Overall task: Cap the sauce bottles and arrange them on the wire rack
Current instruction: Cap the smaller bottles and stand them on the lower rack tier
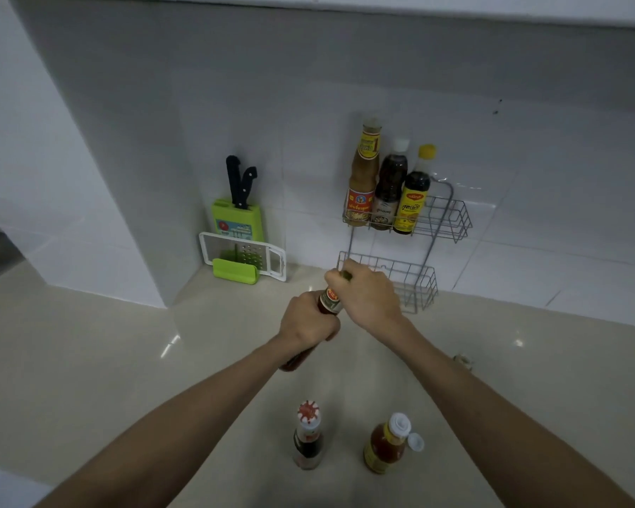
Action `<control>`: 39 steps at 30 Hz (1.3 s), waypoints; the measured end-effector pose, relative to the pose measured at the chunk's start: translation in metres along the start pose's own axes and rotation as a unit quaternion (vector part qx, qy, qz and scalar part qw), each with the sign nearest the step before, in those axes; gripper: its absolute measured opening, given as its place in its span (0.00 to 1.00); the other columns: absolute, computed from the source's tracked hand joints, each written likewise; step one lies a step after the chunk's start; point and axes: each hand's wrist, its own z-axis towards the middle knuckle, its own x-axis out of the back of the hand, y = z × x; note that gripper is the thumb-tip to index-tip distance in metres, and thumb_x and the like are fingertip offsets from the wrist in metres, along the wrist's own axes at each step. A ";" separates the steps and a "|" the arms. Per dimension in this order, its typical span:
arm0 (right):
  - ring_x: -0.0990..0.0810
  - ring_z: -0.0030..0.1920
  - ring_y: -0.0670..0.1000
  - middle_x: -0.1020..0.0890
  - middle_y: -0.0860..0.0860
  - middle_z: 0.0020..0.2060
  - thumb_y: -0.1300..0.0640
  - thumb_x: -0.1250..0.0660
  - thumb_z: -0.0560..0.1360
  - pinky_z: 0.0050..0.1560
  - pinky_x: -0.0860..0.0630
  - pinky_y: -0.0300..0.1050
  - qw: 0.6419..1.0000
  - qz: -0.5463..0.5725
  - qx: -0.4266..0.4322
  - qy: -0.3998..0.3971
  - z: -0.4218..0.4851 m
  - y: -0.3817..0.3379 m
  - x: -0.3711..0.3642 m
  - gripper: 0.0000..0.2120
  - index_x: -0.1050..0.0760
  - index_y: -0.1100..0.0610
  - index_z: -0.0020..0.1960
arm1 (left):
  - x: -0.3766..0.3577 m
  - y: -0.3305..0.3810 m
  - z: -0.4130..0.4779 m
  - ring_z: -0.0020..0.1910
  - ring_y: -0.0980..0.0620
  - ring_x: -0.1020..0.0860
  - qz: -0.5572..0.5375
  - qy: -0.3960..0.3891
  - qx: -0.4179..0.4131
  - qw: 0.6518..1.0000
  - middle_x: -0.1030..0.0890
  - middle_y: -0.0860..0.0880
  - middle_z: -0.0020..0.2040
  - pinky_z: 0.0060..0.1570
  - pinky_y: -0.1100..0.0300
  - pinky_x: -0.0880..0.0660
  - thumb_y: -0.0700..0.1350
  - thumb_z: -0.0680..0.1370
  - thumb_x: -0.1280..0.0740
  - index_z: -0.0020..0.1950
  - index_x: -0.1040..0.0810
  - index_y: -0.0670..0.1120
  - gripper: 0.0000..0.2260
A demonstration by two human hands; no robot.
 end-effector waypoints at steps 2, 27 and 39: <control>0.23 0.38 0.54 0.20 0.53 0.34 0.39 0.37 0.71 0.35 0.31 0.46 0.996 0.083 -0.018 -0.032 0.005 0.004 0.003 0.20 0.28 0.57 0.36 | -0.003 0.003 0.000 0.29 0.50 0.25 -0.006 0.009 0.001 1.000 0.22 0.50 0.30 0.28 0.62 0.30 0.37 0.60 0.31 0.29 0.28 0.48 0.09; 0.17 0.50 0.52 0.18 0.54 0.53 0.55 0.22 0.66 0.43 0.16 0.52 0.938 0.332 -0.098 -0.036 0.044 0.080 0.011 0.20 0.23 0.58 0.55 | -0.018 -0.017 0.072 0.60 0.51 0.23 -0.061 -0.224 -0.037 0.972 0.22 0.51 0.60 0.48 0.67 0.23 0.40 0.66 0.22 0.68 0.32 0.49 0.34; 0.20 0.47 0.39 0.17 0.49 0.46 0.61 0.22 0.66 0.47 0.25 0.30 0.955 0.267 -0.030 0.123 0.116 0.093 -0.052 0.19 0.24 0.54 0.55 | -0.032 -0.036 0.173 0.77 0.45 0.45 -0.082 -0.194 0.120 0.970 0.48 0.47 0.80 0.63 0.57 0.36 0.33 0.71 0.37 0.79 0.54 0.46 0.42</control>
